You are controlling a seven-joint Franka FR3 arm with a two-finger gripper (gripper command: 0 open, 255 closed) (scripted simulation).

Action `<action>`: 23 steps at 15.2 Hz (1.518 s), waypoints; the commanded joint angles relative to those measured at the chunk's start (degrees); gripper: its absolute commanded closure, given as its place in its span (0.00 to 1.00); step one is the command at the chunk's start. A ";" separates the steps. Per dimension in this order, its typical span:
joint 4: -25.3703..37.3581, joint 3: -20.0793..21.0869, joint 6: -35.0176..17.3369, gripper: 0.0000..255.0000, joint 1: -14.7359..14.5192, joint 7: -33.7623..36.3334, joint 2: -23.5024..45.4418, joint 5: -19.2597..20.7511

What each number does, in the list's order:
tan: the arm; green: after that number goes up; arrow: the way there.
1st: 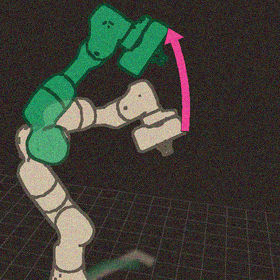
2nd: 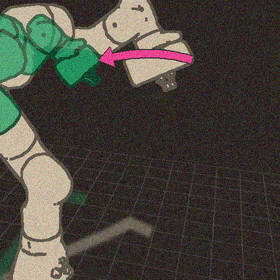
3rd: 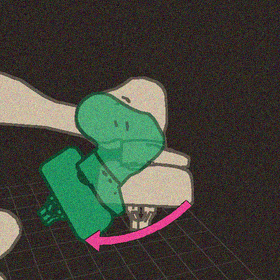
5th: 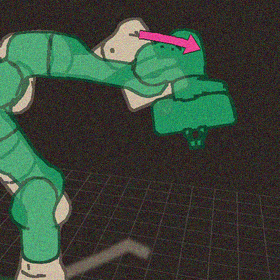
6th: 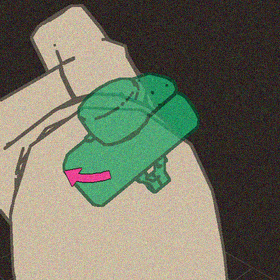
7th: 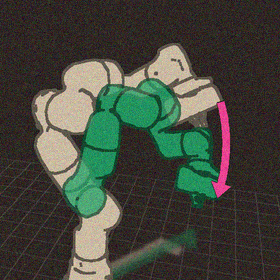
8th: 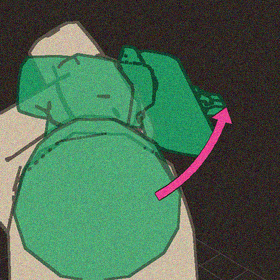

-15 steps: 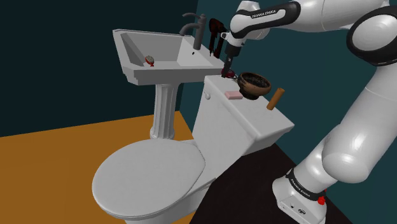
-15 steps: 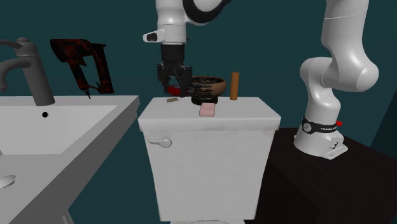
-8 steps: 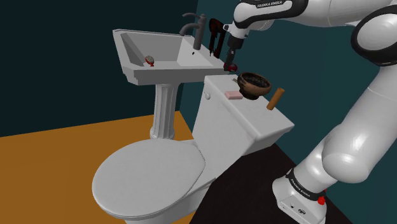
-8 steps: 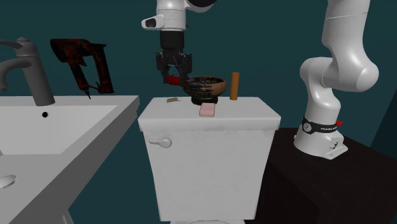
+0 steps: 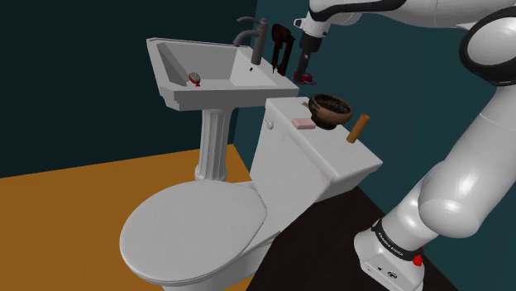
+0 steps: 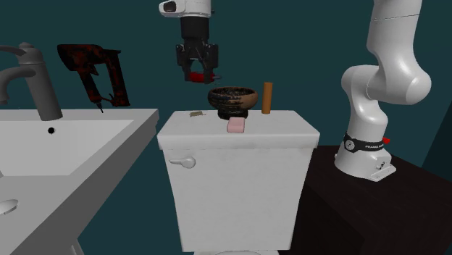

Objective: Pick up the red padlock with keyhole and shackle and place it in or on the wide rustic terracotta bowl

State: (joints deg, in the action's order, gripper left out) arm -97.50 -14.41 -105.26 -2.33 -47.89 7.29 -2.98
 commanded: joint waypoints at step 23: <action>-21.46 -4.90 -5.76 1.00 4.74 -8.11 -16.22 4.89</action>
State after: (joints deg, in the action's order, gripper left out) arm -118.25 -19.26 -110.31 2.37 -55.94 -8.89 1.88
